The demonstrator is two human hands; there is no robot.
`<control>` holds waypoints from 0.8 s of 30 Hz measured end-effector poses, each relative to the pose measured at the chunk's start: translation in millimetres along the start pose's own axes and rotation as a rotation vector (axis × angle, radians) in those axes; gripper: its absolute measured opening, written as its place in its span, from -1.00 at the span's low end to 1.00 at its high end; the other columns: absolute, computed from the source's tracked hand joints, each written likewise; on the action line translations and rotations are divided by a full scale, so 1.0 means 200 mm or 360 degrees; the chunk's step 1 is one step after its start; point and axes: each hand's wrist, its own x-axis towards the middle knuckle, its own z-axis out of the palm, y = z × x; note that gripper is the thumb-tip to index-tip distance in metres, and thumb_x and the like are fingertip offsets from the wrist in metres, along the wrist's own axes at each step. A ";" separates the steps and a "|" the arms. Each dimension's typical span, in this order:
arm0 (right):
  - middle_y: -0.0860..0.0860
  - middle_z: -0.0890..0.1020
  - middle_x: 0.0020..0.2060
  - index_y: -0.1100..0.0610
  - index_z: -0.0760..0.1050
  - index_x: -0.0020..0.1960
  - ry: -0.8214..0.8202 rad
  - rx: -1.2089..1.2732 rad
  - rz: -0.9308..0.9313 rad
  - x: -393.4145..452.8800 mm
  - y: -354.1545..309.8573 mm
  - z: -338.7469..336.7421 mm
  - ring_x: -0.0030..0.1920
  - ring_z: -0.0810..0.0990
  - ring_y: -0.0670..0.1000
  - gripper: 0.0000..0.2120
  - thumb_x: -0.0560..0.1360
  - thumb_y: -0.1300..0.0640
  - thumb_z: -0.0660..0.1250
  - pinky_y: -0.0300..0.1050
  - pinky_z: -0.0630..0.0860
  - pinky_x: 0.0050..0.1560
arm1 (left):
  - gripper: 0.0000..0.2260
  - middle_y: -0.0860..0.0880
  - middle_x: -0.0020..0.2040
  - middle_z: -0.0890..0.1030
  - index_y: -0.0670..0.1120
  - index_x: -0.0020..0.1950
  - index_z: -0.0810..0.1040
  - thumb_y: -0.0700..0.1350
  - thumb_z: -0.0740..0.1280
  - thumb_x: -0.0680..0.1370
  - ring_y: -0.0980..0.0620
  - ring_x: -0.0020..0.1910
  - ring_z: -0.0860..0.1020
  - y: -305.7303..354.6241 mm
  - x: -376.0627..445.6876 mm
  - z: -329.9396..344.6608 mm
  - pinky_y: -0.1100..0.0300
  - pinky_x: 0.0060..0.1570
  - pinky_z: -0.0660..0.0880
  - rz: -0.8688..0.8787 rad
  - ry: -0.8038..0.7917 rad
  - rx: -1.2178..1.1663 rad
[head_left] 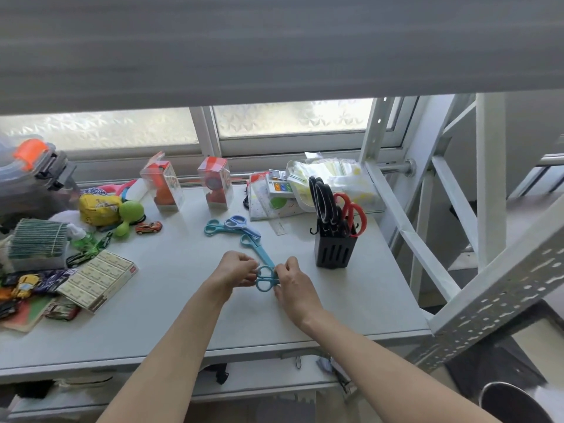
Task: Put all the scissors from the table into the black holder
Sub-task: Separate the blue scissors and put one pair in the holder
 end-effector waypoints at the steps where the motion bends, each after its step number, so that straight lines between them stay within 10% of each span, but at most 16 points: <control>1: 0.12 0.40 0.05 0.22 0.46 0.10 0.0070 0.0022 -0.0051 -0.02 0.02 -0.01 -0.22 0.55 0.19 -0.84 0.52 0.27 0.29 0.02 0.52 -0.16 | -0.87 -0.15 -0.22 0.60 -0.26 0.01 0.60 -0.25 0.28 0.63 0.00 -0.29 0.56 0.02 -0.01 0.00 0.25 -0.27 0.58 0.0035 -0.0041 -0.0025; 9: 0.05 0.45 -0.13 0.09 0.36 0.11 0.0846 0.0666 -0.0119 -0.23 0.22 -0.28 -0.29 0.42 -0.09 -0.80 0.55 0.32 0.21 -0.34 0.41 -0.26 | -0.79 -0.15 0.02 0.63 -0.20 0.23 0.55 -0.16 0.33 0.63 0.04 -0.19 0.58 0.23 -0.06 0.17 0.25 -0.21 0.58 0.0401 -0.0223 0.0005; 15: 0.10 0.53 -0.17 0.17 0.42 0.10 0.1359 0.0765 0.0199 -0.22 0.44 -0.61 -0.23 0.52 0.06 -0.90 0.59 0.23 0.22 -0.13 0.53 -0.17 | -0.42 -0.07 0.32 0.46 -0.04 0.52 0.35 -0.19 0.46 0.53 -0.11 0.17 0.60 0.30 -0.02 0.37 0.23 -0.17 0.56 0.0559 -0.0316 0.0166; 24: 0.08 0.63 -0.17 0.13 0.50 0.13 0.0994 0.0869 0.0249 0.14 0.46 -0.81 -0.17 0.64 0.04 -0.82 0.61 0.06 0.23 -0.03 0.63 -0.09 | -0.35 -0.03 0.38 0.49 -0.03 0.51 0.32 -0.21 0.49 0.48 0.04 -0.08 0.57 0.41 0.01 0.47 0.22 -0.23 0.50 0.0602 -0.0416 0.0259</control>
